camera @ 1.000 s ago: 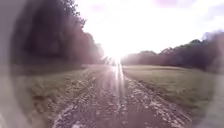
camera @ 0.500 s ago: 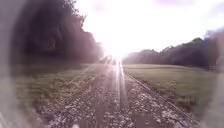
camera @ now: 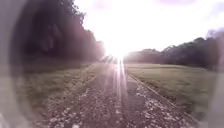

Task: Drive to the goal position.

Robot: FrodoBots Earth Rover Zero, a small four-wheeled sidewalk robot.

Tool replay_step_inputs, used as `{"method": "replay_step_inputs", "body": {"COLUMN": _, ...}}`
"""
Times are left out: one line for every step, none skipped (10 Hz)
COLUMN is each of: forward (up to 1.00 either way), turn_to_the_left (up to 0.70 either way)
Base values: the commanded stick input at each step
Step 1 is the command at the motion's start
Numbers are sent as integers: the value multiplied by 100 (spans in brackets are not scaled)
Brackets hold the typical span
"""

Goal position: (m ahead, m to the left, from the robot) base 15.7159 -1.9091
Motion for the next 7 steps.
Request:
{"method": "replay_step_inputs", "body": {"forward": 85, "turn_to_the_left": 0}}
{"method": "replay_step_inputs", "body": {"forward": 85, "turn_to_the_left": -29}}
{"method": "replay_step_inputs", "body": {"forward": 85, "turn_to_the_left": -34}}
{"method": "replay_step_inputs", "body": {"forward": 85, "turn_to_the_left": -34}}
{"method": "replay_step_inputs", "body": {"forward": 85, "turn_to_the_left": -16}}
{"method": "replay_step_inputs", "body": {"forward": 85, "turn_to_the_left": 0}}
{"method": "replay_step_inputs", "body": {"forward": 85, "turn_to_the_left": 0}}
